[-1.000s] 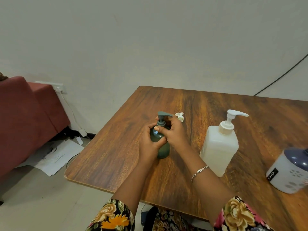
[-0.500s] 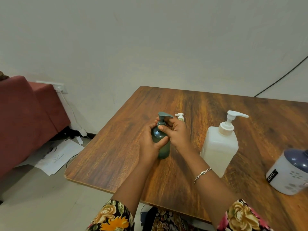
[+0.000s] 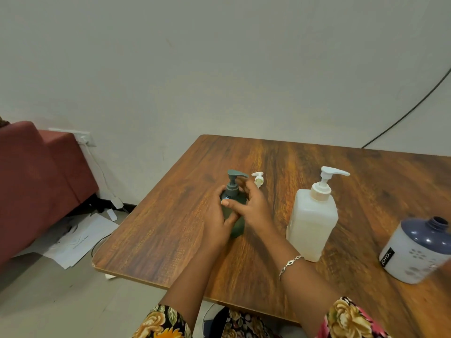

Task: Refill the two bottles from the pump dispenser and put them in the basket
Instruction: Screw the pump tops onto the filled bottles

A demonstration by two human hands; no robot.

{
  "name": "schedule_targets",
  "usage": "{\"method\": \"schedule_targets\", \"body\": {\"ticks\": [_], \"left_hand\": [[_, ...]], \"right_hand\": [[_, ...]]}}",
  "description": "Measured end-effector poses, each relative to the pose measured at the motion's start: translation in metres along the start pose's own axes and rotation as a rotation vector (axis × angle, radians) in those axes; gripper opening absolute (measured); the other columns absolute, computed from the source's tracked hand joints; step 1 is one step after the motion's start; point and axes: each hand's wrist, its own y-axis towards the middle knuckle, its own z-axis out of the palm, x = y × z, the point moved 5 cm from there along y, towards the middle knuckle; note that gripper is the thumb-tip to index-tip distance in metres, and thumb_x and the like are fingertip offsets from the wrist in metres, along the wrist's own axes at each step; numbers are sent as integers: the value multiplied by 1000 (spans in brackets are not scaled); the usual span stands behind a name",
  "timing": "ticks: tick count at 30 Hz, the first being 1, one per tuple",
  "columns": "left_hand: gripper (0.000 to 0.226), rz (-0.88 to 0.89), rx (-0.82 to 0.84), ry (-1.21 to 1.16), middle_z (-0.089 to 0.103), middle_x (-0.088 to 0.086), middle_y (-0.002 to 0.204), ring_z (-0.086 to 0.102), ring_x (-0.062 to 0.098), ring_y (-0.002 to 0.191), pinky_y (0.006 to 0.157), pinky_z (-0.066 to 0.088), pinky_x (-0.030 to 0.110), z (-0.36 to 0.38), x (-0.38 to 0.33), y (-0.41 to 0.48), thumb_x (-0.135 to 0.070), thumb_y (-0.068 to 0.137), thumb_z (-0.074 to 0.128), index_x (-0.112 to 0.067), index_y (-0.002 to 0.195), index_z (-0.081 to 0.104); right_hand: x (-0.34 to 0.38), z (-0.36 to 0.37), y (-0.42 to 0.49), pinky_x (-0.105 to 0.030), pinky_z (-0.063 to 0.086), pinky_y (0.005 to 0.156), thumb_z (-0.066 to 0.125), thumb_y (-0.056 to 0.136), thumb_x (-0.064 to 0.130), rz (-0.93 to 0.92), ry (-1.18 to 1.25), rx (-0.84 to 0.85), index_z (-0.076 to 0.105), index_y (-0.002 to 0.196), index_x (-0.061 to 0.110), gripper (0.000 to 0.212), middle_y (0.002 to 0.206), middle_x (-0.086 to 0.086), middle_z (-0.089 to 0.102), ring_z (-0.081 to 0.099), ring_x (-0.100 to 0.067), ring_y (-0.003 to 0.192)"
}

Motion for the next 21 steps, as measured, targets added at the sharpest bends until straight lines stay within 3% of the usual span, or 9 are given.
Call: {"method": "schedule_targets", "body": {"ticks": [3, 6, 9, 12, 14, 17, 21], "left_hand": [[83, -96, 80, -27, 37, -7, 141, 35, 10, 130, 104, 31, 27, 1, 8, -4, -12, 84, 65, -16, 148, 13], [68, -114, 53, -24, 49, -8, 125, 48, 9, 116, 90, 37, 18, 0, 12, -2, -4, 80, 66, -16, 139, 34], [60, -118, 16, -32, 53, -9, 116, 50, 3, 103, 80, 38, 9, -3, 12, -1, 3, 77, 65, -17, 130, 44], [60, -97, -7, -41, 55, -10, 113, 53, 8, 105, 86, 41, 19, -5, 11, -1, 5, 74, 66, -18, 127, 47], [59, -83, -15, -30, 56, -13, 107, 54, 6, 100, 83, 42, 16, -8, 6, -1, 6, 73, 67, -19, 124, 48], [57, -64, -32, -7, 55, -19, 100, 52, -3, 90, 77, 40, 10, -15, -9, 2, 4, 73, 68, -26, 117, 48], [56, -28, -49, 4, 58, -15, 99, 55, -3, 89, 72, 42, 10, -25, -41, 9, -1, 71, 72, -21, 120, 52]], "right_hand": [[-15, 3, -13, -28, 38, 104, 78, 71, 17, 76, 77, 40, 37, 137, 24, 79, 134, 10, 47, 44, -7, 123], [-26, 7, -17, -34, 39, 105, 80, 69, 13, 142, 63, 55, 32, 140, 22, 86, 135, 2, 48, 48, -14, 120], [-27, 7, -12, -41, 42, 102, 81, 66, 11, 150, 40, 4, 41, 132, 24, 78, 128, 1, 54, 52, -16, 116], [-25, 6, -9, -42, 44, 100, 82, 62, 10, 119, 33, -46, 47, 118, 33, 70, 121, 4, 57, 54, -15, 112], [-21, 4, -9, -43, 45, 98, 83, 60, 11, 104, 52, -67, 48, 114, 37, 69, 118, 5, 58, 55, -15, 111], [-8, -1, -9, -42, 46, 97, 83, 60, 8, 74, 82, -89, 50, 114, 32, 67, 116, 3, 59, 56, -16, 109], [27, -13, -3, -41, 45, 99, 82, 62, 7, 17, 88, -76, 48, 113, 29, 65, 116, 3, 57, 54, -17, 110]]}}
